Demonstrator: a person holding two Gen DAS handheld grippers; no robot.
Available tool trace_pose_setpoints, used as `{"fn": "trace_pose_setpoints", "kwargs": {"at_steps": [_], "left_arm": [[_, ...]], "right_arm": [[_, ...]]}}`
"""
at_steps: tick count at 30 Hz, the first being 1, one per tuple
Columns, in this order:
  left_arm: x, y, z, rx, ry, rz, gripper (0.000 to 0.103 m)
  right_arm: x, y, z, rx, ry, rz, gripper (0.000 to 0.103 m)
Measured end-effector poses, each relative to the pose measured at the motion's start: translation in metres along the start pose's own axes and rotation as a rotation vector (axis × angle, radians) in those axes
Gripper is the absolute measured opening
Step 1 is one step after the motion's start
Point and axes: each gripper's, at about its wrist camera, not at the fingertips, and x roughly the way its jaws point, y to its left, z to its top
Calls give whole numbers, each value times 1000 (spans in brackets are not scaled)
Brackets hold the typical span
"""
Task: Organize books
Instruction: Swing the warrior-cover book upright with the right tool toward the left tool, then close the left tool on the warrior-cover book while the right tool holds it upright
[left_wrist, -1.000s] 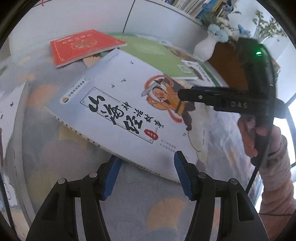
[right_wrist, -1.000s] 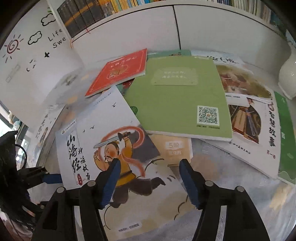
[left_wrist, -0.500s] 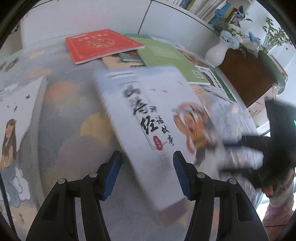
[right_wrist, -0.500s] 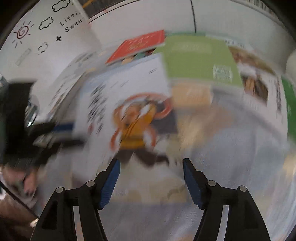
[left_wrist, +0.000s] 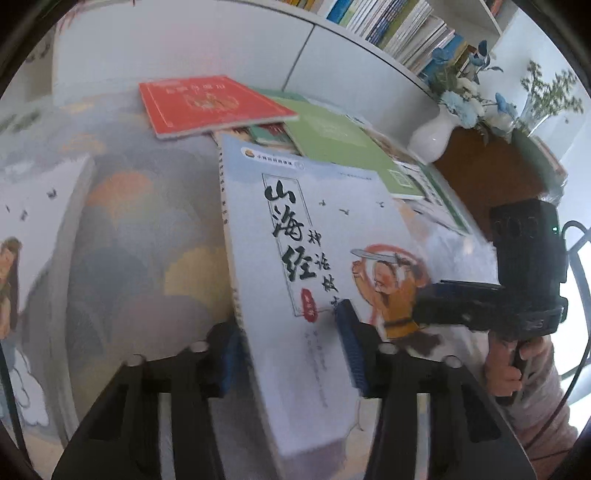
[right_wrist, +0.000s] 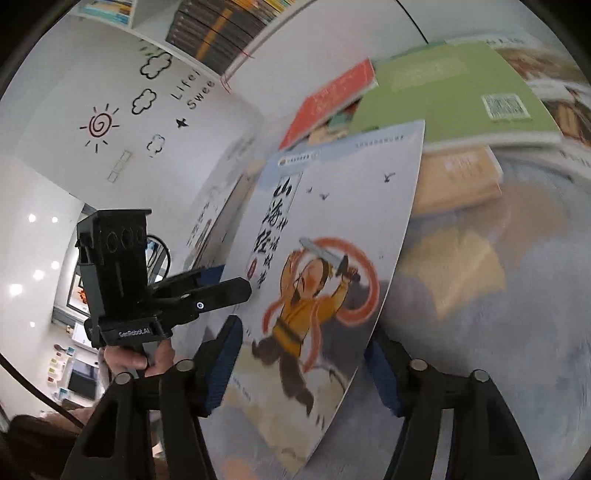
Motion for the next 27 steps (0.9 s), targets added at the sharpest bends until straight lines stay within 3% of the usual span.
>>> {"fn": "trace_pose_setpoints", "kwargs": {"at_steps": [2,4,18,23,27], "left_arm": [[1,-1,0,9,-17,1,41],[1,0,-1,13,-29,-2,40],[0,-1,-4,31,-43,0,42],[-1,-5,-4,43,-54,29,40],[-6,-7,-1,61,-58,45,30]], "right_arm": [[-1,-6,-5,16,-39,-19,25],[-4,-14,-8,59,-35,10,23],[-3,-14,-4,33,-49,-15,21],[-2,-3,-4,-16,-64,-75,22],[-5,14,-4,-55,-83,-165,20]]}}
